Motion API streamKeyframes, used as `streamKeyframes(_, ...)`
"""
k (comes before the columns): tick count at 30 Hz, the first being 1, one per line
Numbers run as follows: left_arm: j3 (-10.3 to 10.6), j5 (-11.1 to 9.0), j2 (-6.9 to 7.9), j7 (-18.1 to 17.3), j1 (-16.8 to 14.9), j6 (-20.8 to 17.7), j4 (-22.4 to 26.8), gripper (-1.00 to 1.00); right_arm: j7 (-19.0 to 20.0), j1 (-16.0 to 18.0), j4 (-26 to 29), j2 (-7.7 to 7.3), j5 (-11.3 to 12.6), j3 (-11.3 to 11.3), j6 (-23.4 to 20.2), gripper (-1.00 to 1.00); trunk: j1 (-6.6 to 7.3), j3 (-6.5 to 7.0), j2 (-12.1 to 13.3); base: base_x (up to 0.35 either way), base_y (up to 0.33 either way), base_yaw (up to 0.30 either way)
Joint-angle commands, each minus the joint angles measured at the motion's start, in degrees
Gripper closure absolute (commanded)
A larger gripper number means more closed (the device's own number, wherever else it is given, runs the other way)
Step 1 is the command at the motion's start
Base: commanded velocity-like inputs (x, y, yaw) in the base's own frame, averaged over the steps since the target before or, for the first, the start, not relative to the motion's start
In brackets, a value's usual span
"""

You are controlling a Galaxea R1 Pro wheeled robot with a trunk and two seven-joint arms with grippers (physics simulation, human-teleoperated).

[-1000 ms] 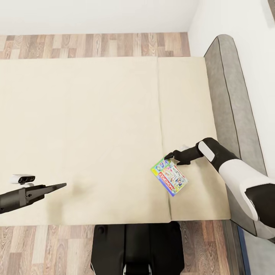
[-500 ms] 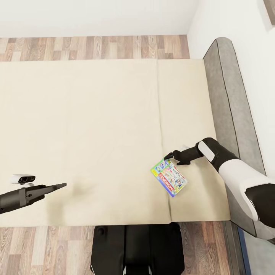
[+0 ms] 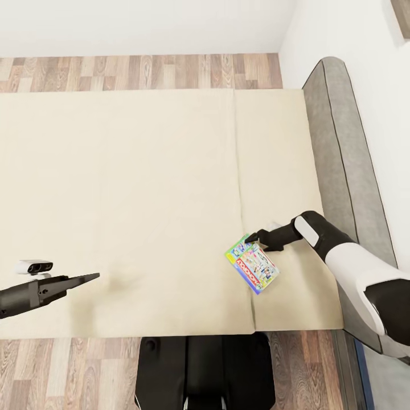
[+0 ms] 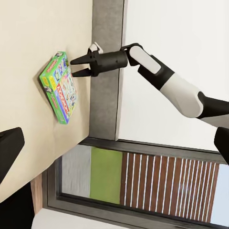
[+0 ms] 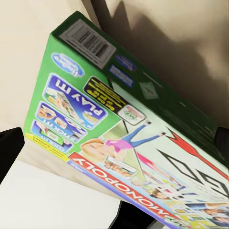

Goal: Put all the toys in the child's room - the three board games (two on the bed and one on the table), the two jigsaw puzzles on the table, and the tennis ball on the table - inside the toy box on the table in the child's room.

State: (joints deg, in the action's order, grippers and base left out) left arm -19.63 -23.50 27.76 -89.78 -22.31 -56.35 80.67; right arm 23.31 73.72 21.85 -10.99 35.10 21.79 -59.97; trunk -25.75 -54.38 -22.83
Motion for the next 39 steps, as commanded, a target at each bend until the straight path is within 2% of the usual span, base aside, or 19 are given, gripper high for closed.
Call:
streamKeyframes(1,0.0,0.0,0.02,-0.2,0.0,-0.6,0.0,-1.00,0.6,0.0,0.0,-0.04,-0.5,0.3,0.0,-1.00,-0.04,-0.05,-0.1,0.000,0.000,0.000)
streamKeyframes(22,0.0,0.0,0.01,-0.2,0.0,-0.6,0.0,-1.00,0.6,-0.2,0.0,0.26,-0.4,0.3,0.0,-1.00,-0.04,-0.01,-0.1,0.000,0.000,0.000)
streamKeyframes(39,0.0,0.0,0.01,-0.2,0.0,-0.6,0.0,-1.00,0.6,-0.2,0.0,2.93,-0.5,0.4,0.0,-1.00,-0.04,-0.01,-0.1,0.000,0.000,0.000)
